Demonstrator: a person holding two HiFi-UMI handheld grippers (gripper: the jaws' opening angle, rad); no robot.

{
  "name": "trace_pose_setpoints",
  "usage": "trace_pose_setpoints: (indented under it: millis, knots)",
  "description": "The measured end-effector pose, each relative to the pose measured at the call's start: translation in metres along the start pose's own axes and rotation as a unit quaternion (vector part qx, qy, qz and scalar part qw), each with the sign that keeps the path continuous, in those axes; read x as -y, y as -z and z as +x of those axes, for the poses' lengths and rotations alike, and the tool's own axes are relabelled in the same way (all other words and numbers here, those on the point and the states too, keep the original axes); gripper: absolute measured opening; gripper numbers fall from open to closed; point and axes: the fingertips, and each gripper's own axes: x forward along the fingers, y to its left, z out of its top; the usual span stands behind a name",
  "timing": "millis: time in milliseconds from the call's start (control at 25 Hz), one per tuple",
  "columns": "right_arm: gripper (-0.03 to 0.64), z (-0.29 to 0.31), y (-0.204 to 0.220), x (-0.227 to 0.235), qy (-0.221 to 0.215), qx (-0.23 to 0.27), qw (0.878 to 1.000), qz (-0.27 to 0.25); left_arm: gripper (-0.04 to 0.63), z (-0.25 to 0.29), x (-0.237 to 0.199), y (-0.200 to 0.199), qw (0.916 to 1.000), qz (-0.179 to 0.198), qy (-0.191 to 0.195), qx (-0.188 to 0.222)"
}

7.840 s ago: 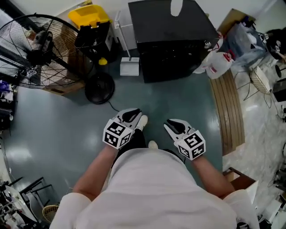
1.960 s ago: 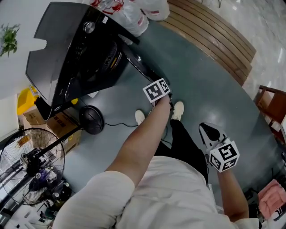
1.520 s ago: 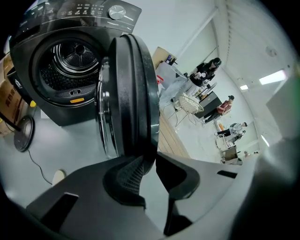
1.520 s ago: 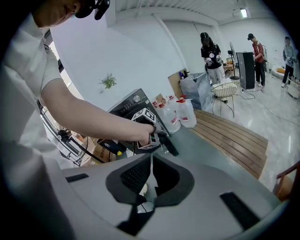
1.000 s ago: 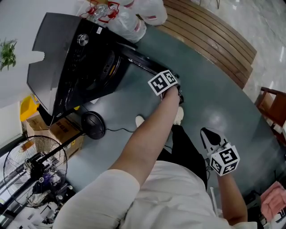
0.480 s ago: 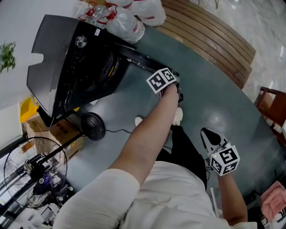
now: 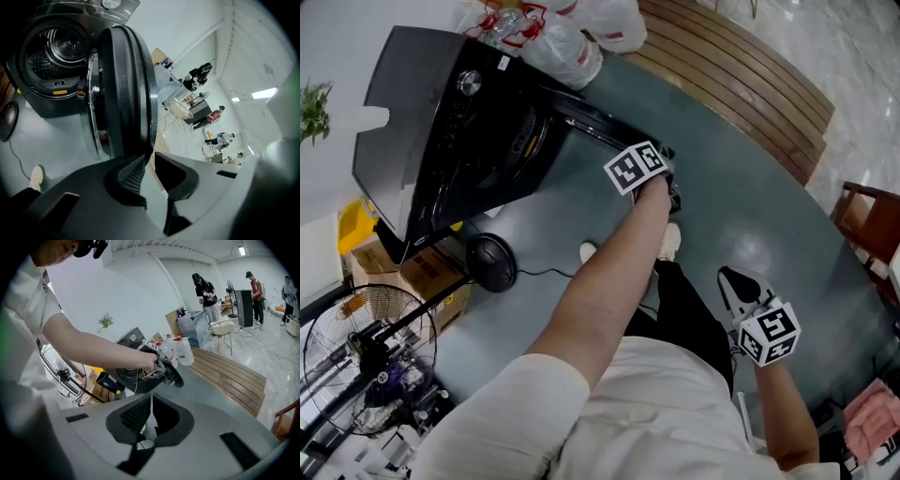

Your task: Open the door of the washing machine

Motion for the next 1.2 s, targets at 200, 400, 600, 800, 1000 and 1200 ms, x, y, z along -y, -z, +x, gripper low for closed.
trace_pose_setpoints:
  millis: [200, 400, 600, 800, 1000, 1200]
  knots:
    - [0.026, 0.001, -0.004, -0.005, -0.003, -0.001, 1.000, -0.013, 0.075, -0.009, 0.010, 0.003, 0.9991, 0.025, 0.034, -0.005]
    - [0.026, 0.008, -0.015, -0.015, -0.011, 0.003, 0.999, -0.033, 0.075, -0.027, 0.025, 0.003, 0.9918, 0.092, 0.088, -0.006]
    - [0.025, 0.015, -0.026, -0.025, -0.022, 0.005, 0.998, -0.056, 0.067, -0.059, 0.036, 0.007, 0.9782, 0.150, 0.143, -0.010]
    - [0.017, 0.020, -0.045, -0.034, -0.030, 0.019, 0.996, -0.087, 0.055, -0.114, 0.051, 0.014, 0.9516, 0.237, 0.195, -0.014]
    - [0.009, 0.019, -0.072, -0.048, -0.042, 0.039, 0.990, -0.126, 0.032, -0.197, 0.061, 0.015, 0.9208, 0.335, 0.200, 0.013]
    - [0.009, 0.017, -0.095, -0.071, -0.063, 0.049, 0.984, -0.162, 0.021, -0.293, 0.071, 0.018, 0.8999, 0.363, 0.239, 0.038]
